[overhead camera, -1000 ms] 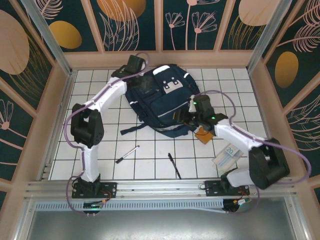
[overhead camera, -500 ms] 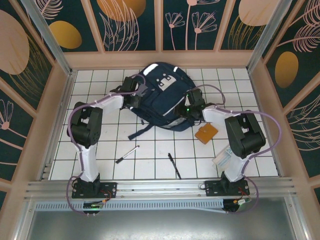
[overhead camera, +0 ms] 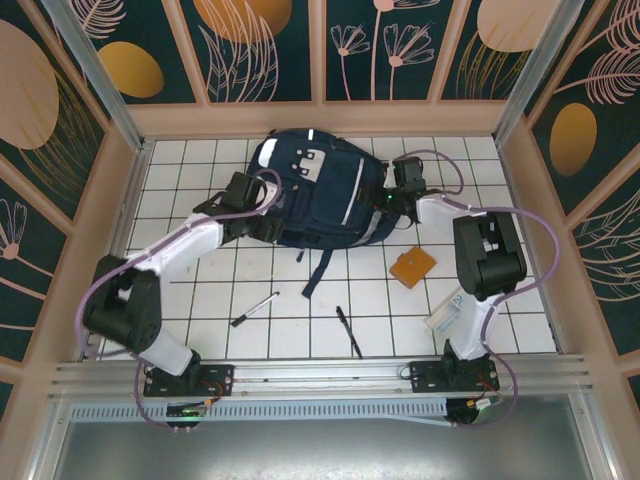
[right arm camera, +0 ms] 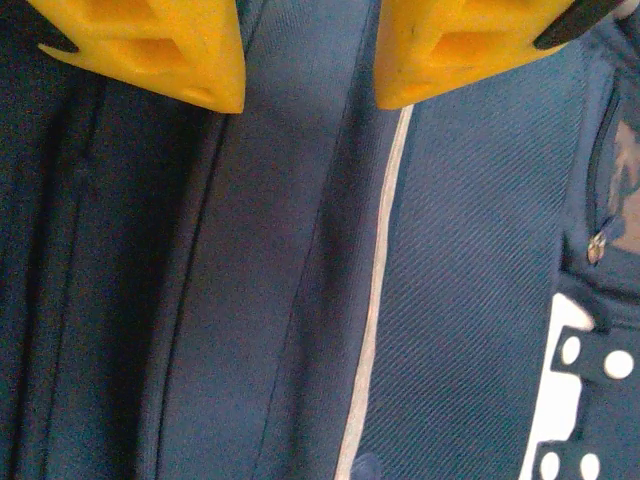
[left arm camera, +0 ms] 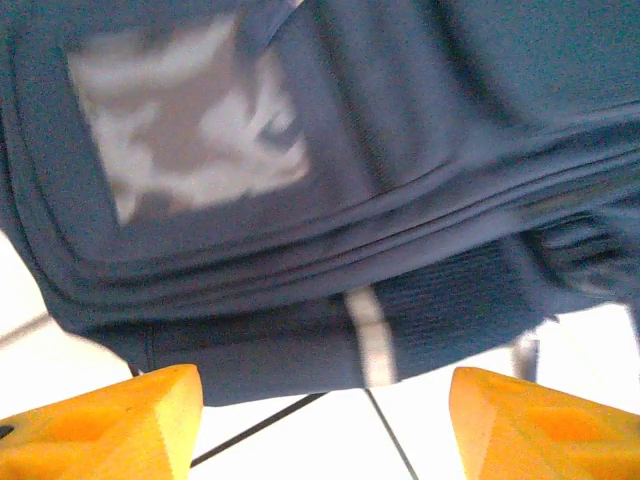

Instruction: Pack the student bag

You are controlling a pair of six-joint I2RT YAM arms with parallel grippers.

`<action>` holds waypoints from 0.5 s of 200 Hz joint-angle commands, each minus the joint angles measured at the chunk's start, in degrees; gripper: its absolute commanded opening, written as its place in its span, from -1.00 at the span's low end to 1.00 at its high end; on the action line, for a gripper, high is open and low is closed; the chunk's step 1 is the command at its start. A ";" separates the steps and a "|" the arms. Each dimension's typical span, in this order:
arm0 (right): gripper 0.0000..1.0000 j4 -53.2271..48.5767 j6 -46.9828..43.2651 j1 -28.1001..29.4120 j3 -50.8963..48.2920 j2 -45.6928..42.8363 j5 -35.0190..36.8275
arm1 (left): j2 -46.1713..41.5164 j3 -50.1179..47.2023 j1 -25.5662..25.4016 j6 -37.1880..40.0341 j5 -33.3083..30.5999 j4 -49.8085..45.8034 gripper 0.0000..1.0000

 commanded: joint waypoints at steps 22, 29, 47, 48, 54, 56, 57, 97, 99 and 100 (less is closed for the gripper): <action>-0.15 -5.53 1.08 4.70 -9.77 -14.07 -0.78 | -8.39 -13.45 -1.68 32.92 11.13 14.63 0.40; -0.15 -5.20 1.91 5.61 -11.38 -15.90 -1.28 | -7.23 -13.88 -1.72 37.49 11.29 14.88 0.40; -0.14 -4.70 4.47 7.40 -14.91 -19.76 -1.14 | -2.54 -11.88 -1.80 43.52 9.90 13.63 0.41; -0.14 -4.64 4.59 7.53 -15.13 -19.95 -1.13 | -2.19 -11.76 -1.81 43.81 9.80 13.50 0.41; -0.13 -4.19 5.28 8.04 -16.29 -21.02 -1.12 | -0.58 -10.62 -1.91 44.98 9.26 12.98 0.41; -0.13 -3.95 5.48 8.19 -16.71 -21.46 -1.13 | -0.05 -10.31 -1.95 45.22 8.97 12.95 0.41; -0.13 -3.91 5.58 8.28 -16.86 -21.64 -1.17 | 0.24 -10.14 -1.92 45.36 8.85 12.98 0.41; -0.10 -2.31 6.68 9.14 -19.84 -23.70 -2.48 | 6.64 -8.69 -2.46 47.99 2.68 18.92 0.43; -0.10 -2.34 6.71 9.17 -19.88 -23.61 -2.61 | 6.85 -8.66 -2.50 48.12 2.16 19.09 0.43; -0.10 -2.32 6.76 9.16 -19.90 -23.55 -2.70 | 7.04 -8.66 -2.55 48.17 1.93 19.13 0.43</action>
